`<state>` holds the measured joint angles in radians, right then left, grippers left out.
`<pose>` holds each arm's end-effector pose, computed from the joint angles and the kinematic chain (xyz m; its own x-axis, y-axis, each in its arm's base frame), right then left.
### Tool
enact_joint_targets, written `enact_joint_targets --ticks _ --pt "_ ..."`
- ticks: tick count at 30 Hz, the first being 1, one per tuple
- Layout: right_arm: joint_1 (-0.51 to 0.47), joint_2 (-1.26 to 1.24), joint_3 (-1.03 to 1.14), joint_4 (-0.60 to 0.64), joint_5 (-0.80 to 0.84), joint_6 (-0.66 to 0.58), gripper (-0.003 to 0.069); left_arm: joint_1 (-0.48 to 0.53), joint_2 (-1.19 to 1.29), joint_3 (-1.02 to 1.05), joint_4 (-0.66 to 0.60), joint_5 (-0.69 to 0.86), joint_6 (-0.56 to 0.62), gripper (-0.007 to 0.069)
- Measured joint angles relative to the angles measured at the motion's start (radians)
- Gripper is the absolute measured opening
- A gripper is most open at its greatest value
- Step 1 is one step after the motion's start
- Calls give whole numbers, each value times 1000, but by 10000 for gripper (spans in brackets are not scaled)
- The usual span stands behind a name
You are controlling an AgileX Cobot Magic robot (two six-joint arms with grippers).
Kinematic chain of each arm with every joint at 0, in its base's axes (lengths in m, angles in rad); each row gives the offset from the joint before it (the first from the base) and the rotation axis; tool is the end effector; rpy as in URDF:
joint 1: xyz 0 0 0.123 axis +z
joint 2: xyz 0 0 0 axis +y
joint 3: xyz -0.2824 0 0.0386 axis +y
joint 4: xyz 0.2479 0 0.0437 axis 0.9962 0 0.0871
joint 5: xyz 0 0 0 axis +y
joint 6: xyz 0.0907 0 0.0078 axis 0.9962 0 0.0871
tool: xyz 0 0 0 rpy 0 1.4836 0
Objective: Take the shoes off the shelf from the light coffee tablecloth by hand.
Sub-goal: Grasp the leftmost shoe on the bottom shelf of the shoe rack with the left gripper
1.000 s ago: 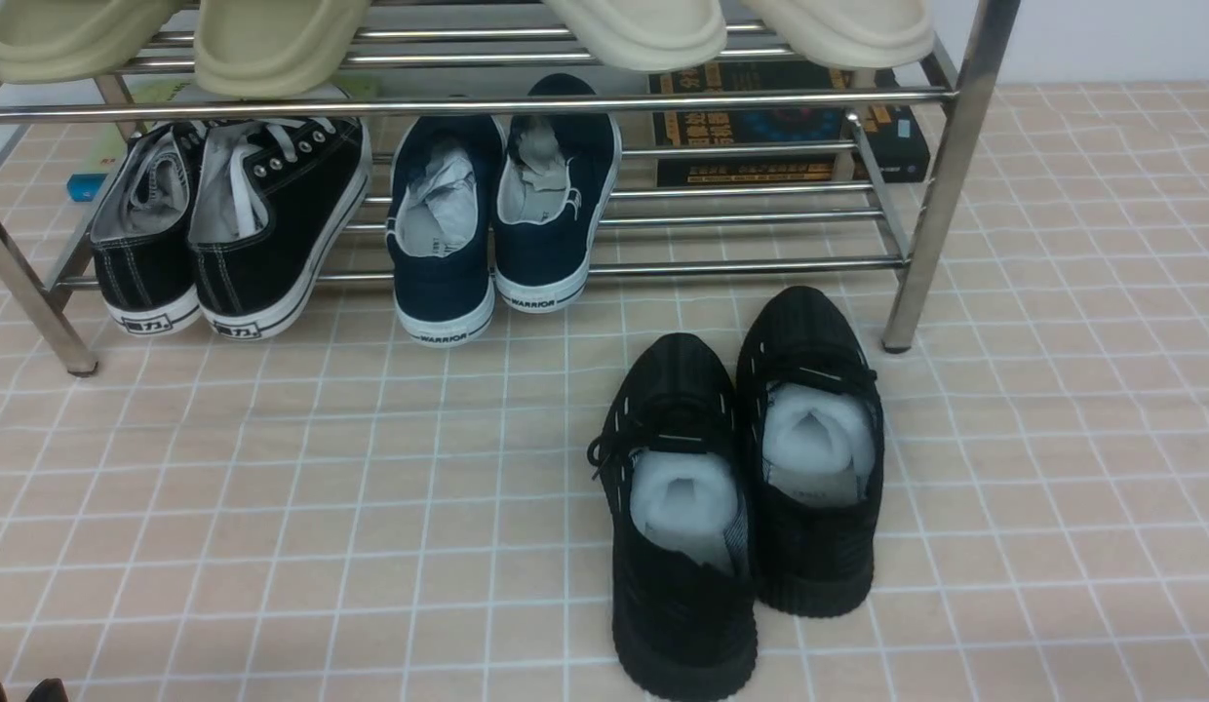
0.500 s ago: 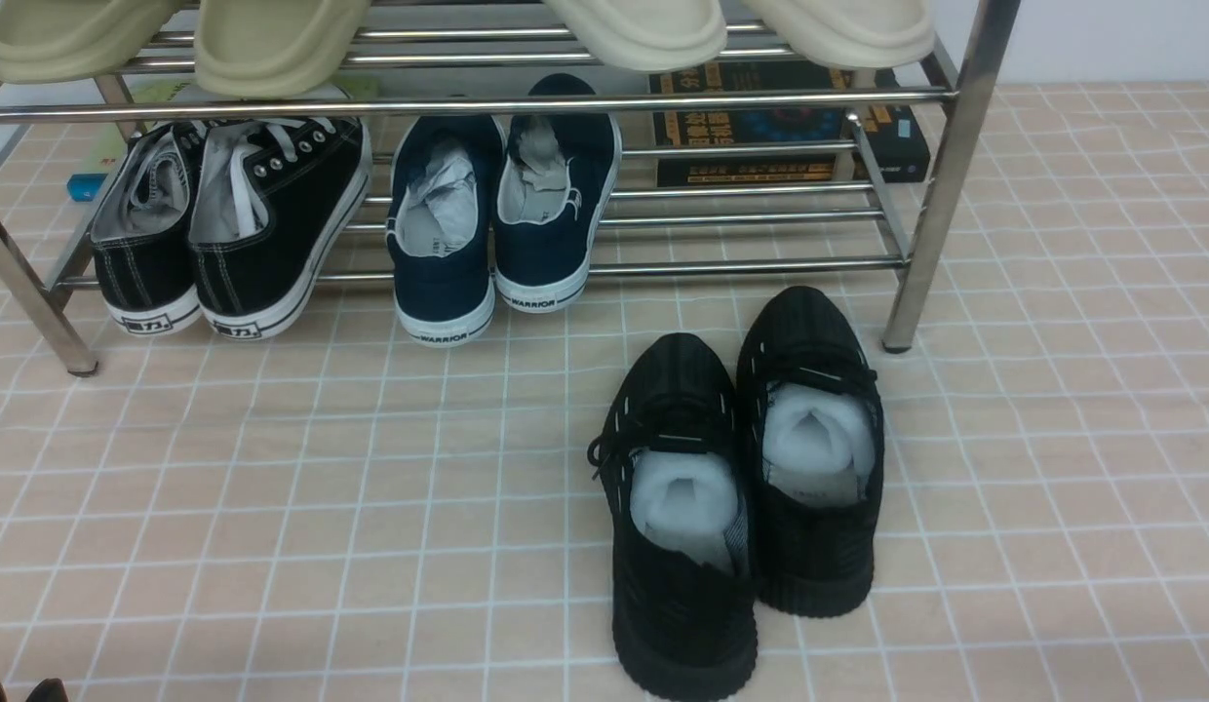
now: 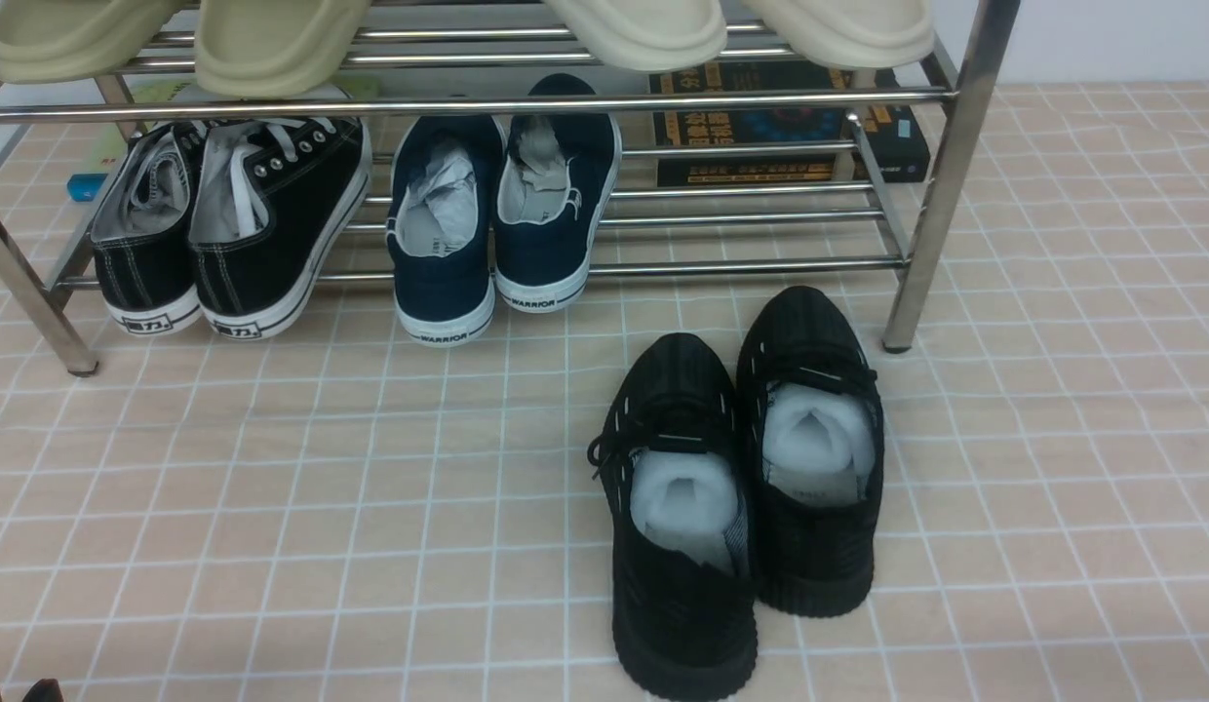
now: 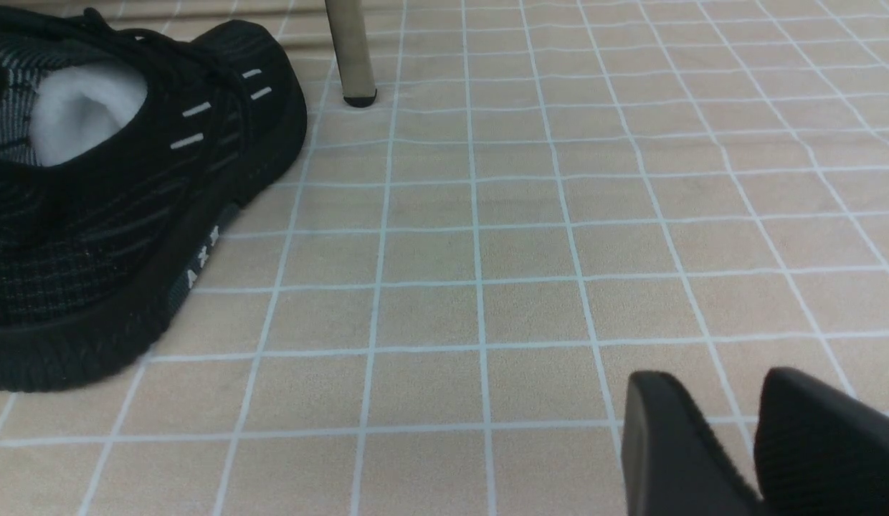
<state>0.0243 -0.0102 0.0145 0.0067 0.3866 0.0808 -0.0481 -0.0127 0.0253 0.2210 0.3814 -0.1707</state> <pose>0.0521 0.0015 0.1740 -0.3002 0.0796 -0.9506 -0.0006 0.9965 0.0837 0.0525 0.0049 0.1718 -0.2945 0.0490 -0.9544 -0.0197 0.9982 0.0573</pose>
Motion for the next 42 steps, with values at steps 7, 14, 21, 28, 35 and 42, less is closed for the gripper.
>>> enact_joint_targets --ticks 7,14,21,28,35,42 --pt "0 0 0 0 0 0 211 0 0 0 -102 -10 -95 239" --pt "0 0 0 0 0 0 219 0 0 1 -709 -40 -596 239" --pt "0 0 0 0 0 -1 228 0 0 2 -926 -102 -752 239" --pt "0 0 0 0 0 -4 236 0 0 3 -934 -150 -668 239" --pt "0 0 0 0 0 -4 239 0 0 -25 -908 -270 -428 159" --pt "0 0 0 0 0 -4 239 0 47 -298 -869 -298 67 4"
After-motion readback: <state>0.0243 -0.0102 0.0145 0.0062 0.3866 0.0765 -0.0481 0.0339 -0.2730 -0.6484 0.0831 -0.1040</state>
